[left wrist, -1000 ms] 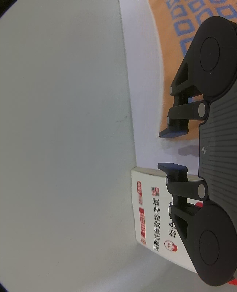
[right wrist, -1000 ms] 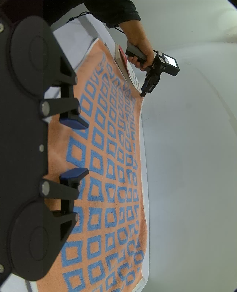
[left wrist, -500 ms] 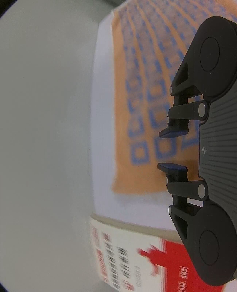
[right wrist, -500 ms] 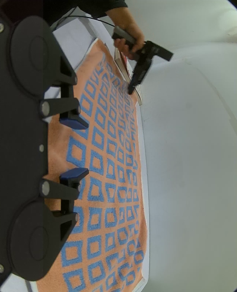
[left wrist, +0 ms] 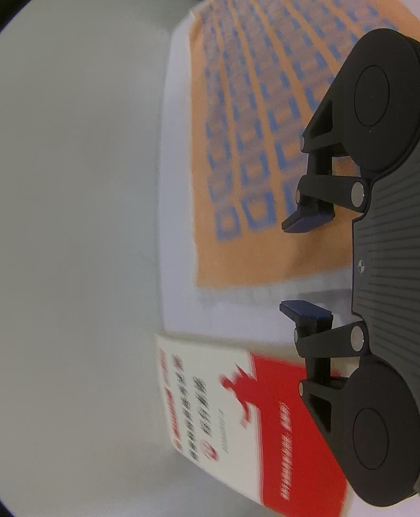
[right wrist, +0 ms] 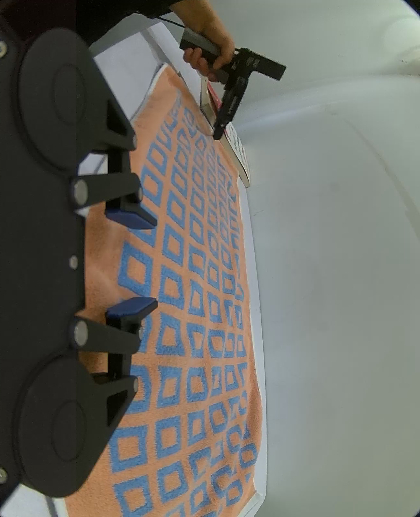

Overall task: Fold towel
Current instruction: 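Release the corner from the left gripper and smooth the towel flat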

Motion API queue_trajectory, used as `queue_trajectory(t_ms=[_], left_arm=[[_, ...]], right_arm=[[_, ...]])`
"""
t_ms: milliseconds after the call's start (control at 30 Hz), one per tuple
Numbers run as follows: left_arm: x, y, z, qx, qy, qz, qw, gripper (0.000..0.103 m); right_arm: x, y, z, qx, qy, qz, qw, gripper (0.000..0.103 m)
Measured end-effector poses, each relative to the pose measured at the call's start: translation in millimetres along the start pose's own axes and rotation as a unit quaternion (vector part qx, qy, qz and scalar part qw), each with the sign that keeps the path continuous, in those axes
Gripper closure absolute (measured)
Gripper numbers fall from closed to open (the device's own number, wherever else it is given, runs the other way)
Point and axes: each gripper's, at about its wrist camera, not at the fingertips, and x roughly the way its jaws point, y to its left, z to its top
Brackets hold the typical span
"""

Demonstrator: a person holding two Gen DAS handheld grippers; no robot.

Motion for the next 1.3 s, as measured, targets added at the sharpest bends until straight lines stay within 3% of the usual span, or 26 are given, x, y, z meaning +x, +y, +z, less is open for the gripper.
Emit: queue_trajectory(t_ms=[133, 333, 467, 633, 767, 900, 1033, 1300], left_arm=[[43, 10, 22, -0.023, -0.017, -0.022, 0.9994, 0.061], [97, 29, 38, -0.066, 0.013, -0.009, 0.9977, 0.062], [100, 24, 39, -0.045, 0.013, -0.001, 0.9989, 0.062], [96, 30, 45, -0.070, -0.007, 0.001, 0.9976, 0.062], [107, 30, 50, -0.070, 0.012, 0.011, 0.9974, 0.061], [102, 14, 59, -0.063, -0.009, -0.017, 0.9978, 0.060], [124, 11, 66, -0.044, 0.011, 0.013, 0.9989, 0.060], [150, 17, 81, -0.023, 0.012, 0.050, 0.9984, 0.060]], right_arm=[[1, 0, 1, 0.004, 0.000, -0.001, 1.000, 0.057], [1, 8, 0, -0.026, 0.005, -0.016, 1.000, 0.058], [0, 8, 0, -0.021, 0.003, -0.015, 1.000, 0.058], [-1, 2, -1, -0.001, 0.001, -0.004, 1.000, 0.058], [0, 3, -1, -0.005, 0.001, -0.006, 1.000, 0.058], [-1, 2, -1, -0.002, 0.001, -0.005, 1.000, 0.058], [-2, 3, -1, -0.002, 0.001, -0.006, 1.000, 0.058], [-3, 3, -1, -0.009, 0.002, -0.006, 1.000, 0.058]])
